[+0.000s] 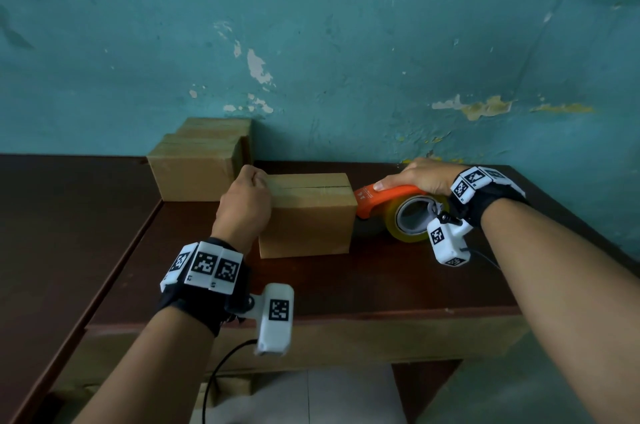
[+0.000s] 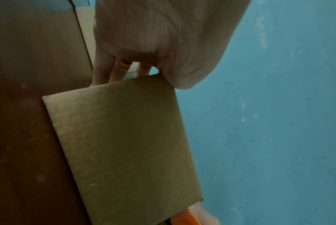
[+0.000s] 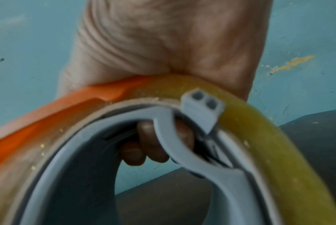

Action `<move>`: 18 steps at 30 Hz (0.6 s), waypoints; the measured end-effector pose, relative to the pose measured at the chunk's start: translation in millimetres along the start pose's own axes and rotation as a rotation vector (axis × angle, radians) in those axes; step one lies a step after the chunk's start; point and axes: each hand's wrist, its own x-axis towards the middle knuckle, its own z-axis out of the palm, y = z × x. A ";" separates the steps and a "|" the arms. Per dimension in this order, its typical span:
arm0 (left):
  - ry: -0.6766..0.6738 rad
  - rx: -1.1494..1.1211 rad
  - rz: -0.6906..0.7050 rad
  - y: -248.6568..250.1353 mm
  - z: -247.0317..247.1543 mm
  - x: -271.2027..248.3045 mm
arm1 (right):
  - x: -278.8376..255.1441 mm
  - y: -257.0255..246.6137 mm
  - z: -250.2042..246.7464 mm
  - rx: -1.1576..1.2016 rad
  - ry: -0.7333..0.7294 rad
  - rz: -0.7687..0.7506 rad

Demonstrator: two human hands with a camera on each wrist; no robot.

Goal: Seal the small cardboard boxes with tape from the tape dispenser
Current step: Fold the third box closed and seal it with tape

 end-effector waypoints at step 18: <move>0.047 0.083 0.019 -2.7 -4.4 -0.7 | 1.8 -19.3 1.8 -0.045 0.032 0.119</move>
